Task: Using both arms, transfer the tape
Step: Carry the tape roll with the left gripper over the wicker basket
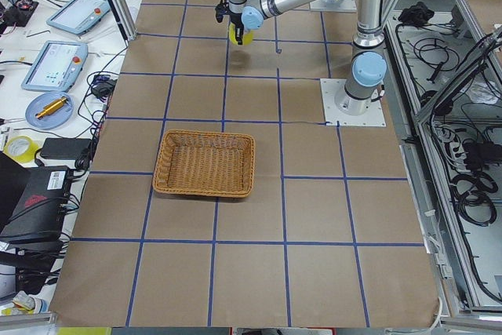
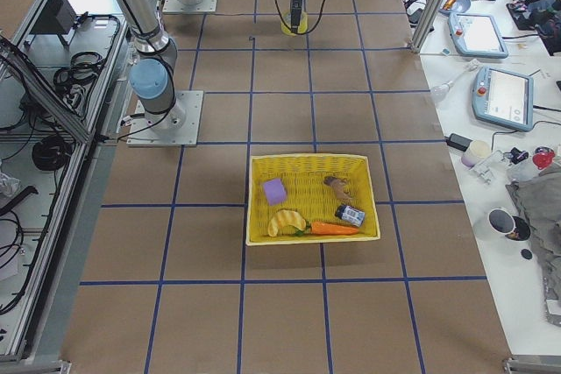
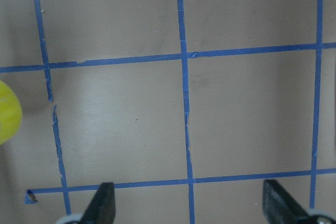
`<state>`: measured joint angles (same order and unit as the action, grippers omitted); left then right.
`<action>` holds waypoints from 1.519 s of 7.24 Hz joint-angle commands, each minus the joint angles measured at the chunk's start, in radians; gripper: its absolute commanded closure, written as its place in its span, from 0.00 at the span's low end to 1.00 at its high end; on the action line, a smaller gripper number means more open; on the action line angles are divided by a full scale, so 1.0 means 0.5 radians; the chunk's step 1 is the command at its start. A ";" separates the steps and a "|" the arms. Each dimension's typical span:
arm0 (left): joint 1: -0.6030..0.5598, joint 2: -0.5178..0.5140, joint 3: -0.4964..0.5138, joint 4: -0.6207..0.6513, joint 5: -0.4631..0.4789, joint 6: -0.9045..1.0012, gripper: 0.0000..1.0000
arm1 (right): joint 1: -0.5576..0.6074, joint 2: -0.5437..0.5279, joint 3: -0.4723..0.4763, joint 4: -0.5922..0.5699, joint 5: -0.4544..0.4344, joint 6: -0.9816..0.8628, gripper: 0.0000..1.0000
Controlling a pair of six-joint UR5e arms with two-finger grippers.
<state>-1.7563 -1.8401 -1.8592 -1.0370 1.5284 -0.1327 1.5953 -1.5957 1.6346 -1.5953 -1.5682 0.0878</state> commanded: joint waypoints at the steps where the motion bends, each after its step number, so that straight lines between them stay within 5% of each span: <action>1: 0.485 0.118 0.244 -0.445 -0.001 0.575 1.00 | 0.000 0.001 -0.002 0.000 -0.008 0.002 0.00; 3: 0.967 0.085 0.548 -0.793 0.032 1.253 1.00 | 0.000 0.001 -0.002 0.000 -0.008 0.002 0.00; 5: 1.476 0.024 0.592 -0.813 0.042 1.901 1.00 | 0.000 -0.002 -0.002 0.000 -0.008 0.002 0.00; 11: 1.727 -0.316 0.653 -0.302 0.128 2.192 1.00 | 0.000 0.001 0.001 0.003 -0.008 0.027 0.00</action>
<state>-0.8979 -1.9540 -1.5337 -1.2451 1.5922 0.9546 1.5954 -1.5953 1.6350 -1.5950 -1.5715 0.1005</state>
